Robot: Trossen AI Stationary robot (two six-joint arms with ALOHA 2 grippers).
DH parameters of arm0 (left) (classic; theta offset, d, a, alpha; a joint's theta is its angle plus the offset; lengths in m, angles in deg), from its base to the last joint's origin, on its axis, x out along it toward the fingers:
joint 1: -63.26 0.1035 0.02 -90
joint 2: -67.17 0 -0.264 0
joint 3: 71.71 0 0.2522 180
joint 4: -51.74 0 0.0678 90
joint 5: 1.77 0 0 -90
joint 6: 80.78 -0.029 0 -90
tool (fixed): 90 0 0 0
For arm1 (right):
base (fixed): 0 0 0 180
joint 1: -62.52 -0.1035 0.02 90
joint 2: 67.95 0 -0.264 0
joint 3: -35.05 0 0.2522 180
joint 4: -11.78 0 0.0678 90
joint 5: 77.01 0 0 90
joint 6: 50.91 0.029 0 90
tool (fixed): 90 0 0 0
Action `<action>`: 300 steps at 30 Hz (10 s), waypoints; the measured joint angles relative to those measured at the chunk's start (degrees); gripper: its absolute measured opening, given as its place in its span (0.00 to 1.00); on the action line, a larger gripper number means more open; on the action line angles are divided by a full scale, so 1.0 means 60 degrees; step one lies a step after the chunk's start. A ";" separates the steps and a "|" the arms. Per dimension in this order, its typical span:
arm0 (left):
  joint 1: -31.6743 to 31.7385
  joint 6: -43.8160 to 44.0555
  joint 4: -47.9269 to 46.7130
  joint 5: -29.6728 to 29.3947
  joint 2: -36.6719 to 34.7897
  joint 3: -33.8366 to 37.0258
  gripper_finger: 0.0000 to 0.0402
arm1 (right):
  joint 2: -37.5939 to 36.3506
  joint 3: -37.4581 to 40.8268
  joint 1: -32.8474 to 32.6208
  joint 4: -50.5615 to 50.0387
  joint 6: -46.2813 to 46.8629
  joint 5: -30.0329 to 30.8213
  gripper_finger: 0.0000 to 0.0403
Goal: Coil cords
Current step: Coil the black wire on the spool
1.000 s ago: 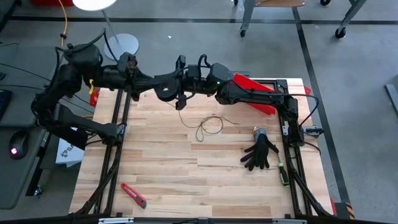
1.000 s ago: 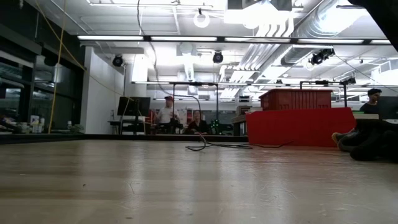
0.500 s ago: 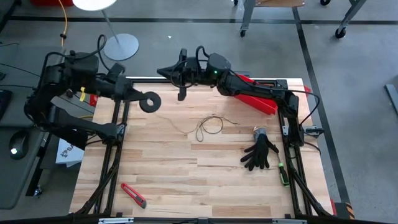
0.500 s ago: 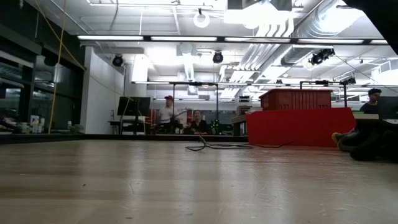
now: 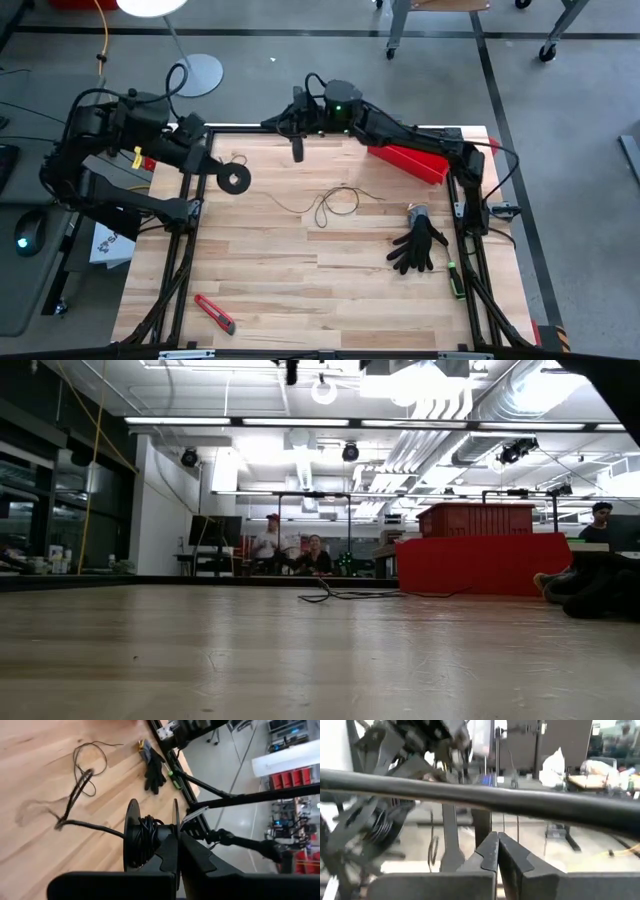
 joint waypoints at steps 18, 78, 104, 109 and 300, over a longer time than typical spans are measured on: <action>-0.0022 -0.3686 -0.0014 -0.0296 0.0861 0.0000 0.00 | -0.1779 -0.0011 0.1974 -0.2974 0.0262 0.0988 0.30; -0.1227 -0.7248 0.3179 -0.2317 0.0980 -0.0015 0.00 | -0.2748 0.3324 -0.0107 -0.2848 -0.0554 -0.0380 0.31; -0.1020 -0.8299 0.4074 -0.2137 0.0976 0.0000 0.00 | -0.2599 0.1939 -0.0895 -0.5409 -0.0510 0.1099 0.31; -0.1020 -0.8260 0.4078 -0.2593 0.0983 0.0000 0.00 | -0.2584 0.2590 -0.0924 -0.4855 -0.0656 0.1749 0.31; -0.0375 -0.7128 1.4154 -0.3350 -0.0103 0.4173 0.00 | -0.3521 0.5238 -0.0331 0.2362 0.1520 0.0884 0.10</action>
